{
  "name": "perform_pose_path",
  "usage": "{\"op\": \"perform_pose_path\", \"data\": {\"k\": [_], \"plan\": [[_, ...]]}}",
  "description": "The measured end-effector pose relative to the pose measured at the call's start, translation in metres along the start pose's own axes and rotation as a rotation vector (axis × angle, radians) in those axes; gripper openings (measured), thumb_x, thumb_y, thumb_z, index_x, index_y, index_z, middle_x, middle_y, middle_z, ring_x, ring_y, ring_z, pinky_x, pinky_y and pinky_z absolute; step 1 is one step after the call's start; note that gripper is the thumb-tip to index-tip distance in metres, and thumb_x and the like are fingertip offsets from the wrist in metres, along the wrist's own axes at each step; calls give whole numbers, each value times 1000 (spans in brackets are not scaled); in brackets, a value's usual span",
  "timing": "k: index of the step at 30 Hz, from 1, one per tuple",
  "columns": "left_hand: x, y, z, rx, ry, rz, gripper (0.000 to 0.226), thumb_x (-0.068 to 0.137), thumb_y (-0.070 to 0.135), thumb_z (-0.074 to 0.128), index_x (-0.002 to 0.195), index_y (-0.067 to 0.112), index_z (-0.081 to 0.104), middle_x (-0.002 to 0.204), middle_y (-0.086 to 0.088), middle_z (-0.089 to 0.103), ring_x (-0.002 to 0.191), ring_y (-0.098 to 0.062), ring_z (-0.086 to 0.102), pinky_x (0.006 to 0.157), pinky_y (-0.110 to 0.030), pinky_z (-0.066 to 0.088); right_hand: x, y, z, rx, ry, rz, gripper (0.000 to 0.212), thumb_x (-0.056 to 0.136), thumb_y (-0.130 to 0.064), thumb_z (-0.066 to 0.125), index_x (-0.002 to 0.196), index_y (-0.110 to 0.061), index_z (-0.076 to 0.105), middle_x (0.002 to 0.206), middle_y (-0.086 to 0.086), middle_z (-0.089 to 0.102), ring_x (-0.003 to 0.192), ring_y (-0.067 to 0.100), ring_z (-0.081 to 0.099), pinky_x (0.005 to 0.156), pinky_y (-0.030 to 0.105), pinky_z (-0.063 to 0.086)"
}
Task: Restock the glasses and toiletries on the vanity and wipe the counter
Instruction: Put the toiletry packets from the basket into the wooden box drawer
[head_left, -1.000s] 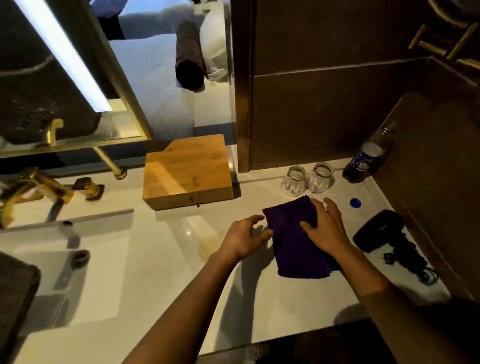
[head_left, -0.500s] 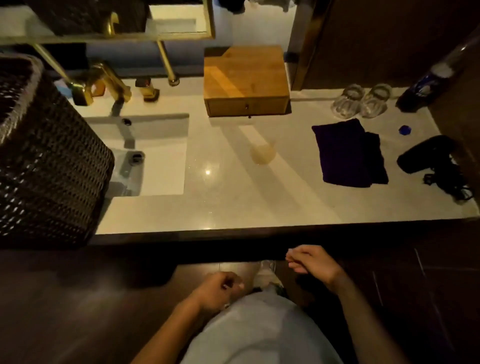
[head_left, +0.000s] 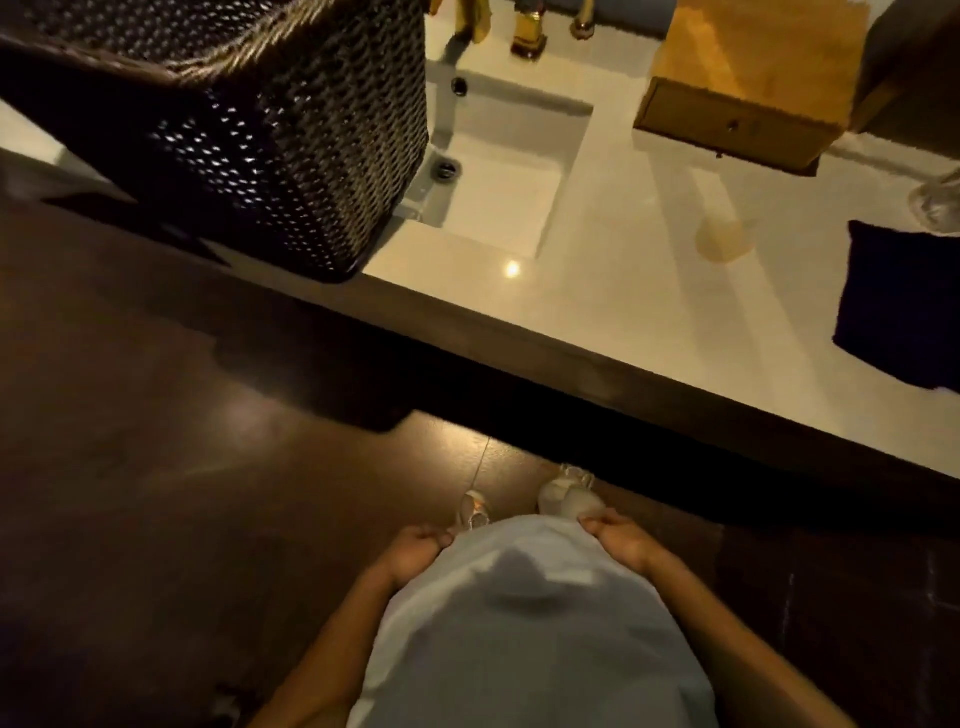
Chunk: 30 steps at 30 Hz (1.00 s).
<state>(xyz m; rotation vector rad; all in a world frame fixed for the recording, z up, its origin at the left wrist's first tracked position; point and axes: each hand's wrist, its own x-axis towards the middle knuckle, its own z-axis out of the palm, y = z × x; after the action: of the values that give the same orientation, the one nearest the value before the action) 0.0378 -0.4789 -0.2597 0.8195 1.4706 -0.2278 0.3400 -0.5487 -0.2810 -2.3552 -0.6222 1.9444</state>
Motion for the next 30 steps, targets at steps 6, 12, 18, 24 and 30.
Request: {"op": "perform_pose_path", "data": {"k": [6, 12, 18, 24, 30], "plan": [[-3, -28, 2, -153, 110, -7, 12, 97, 16, 59, 99, 17, 70, 101, -3, 67, 99, -16, 60, 67, -14, 44, -2, -21, -1, -71, 42, -84, 43, 92, -44, 60, 131, -27, 61, 144, -3, 52, 129, 24, 51, 111, 41, 40], [-8, -19, 1, -268, 173, 38, 23, 95, 21, 63, 73, 20, 70, 65, 11, 65, 71, -11, 55, 59, -18, 44, -5, -64, -16, -197, -9, -118, 21, 93, -32, 58, 112, -28, 68, 128, 4, 63, 112, 24, 59, 100, 39, 48], [-26, 55, -26, -339, 431, 128, 13, 98, 13, 57, 95, 23, 65, 85, 6, 64, 74, -8, 55, 56, -9, 39, -11, -129, -46, -381, -92, -303, 10, 92, -32, 60, 96, -35, 69, 109, -7, 69, 98, 8, 61, 91, 28, 48], [-83, 157, -88, -190, 837, 407, 25, 95, 29, 62, 119, 25, 69, 107, 9, 68, 103, -5, 62, 87, -16, 44, -44, -220, -72, -498, -170, -591, 11, 92, -35, 62, 94, -39, 71, 97, -17, 74, 88, -11, 65, 81, 10, 48], [-168, 233, -134, 132, 1405, 879, 22, 95, 17, 64, 115, 13, 71, 121, 5, 66, 113, -3, 60, 103, -14, 40, -98, -342, -90, -354, -35, -1101, 24, 93, -32, 64, 116, -35, 67, 110, -20, 69, 102, -4, 63, 93, 20, 50]]}}
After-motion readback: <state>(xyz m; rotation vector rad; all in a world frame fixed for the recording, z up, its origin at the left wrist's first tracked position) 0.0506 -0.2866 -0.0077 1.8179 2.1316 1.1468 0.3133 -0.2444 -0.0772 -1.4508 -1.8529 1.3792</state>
